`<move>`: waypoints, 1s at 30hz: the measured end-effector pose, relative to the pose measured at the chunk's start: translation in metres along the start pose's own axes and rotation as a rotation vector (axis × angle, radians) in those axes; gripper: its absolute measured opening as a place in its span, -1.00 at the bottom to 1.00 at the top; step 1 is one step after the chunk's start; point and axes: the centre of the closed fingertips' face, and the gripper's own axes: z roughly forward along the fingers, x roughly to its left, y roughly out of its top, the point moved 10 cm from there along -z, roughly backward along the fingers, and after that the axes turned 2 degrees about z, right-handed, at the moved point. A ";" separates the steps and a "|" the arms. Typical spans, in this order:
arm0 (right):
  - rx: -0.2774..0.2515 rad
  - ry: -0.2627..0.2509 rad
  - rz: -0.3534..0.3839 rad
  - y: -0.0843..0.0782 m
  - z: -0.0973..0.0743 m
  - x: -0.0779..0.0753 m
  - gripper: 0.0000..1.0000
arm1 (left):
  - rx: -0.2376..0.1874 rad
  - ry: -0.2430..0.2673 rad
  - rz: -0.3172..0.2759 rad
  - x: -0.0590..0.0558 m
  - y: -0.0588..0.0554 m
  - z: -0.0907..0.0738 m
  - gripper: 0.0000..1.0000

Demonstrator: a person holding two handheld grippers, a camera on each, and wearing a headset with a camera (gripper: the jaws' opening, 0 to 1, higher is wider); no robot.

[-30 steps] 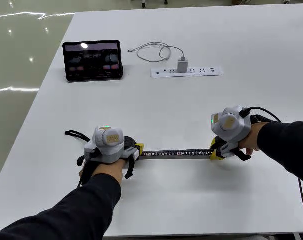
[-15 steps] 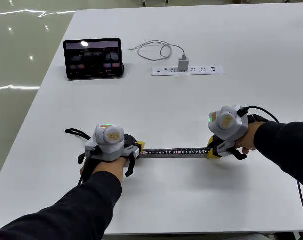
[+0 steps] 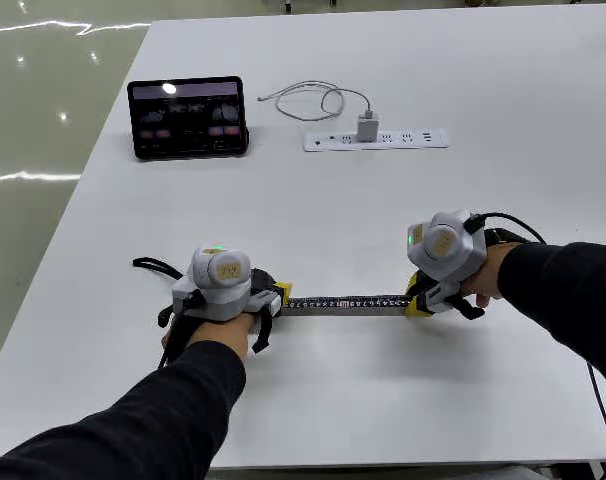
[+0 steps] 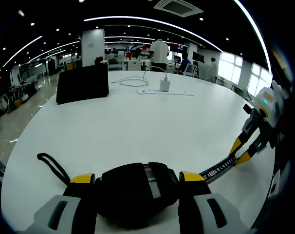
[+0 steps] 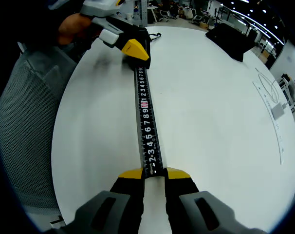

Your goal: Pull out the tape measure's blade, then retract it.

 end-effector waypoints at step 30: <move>-0.021 -0.002 0.011 0.017 0.010 0.004 -0.78 | 0.012 -0.008 -0.010 0.001 0.001 0.001 0.27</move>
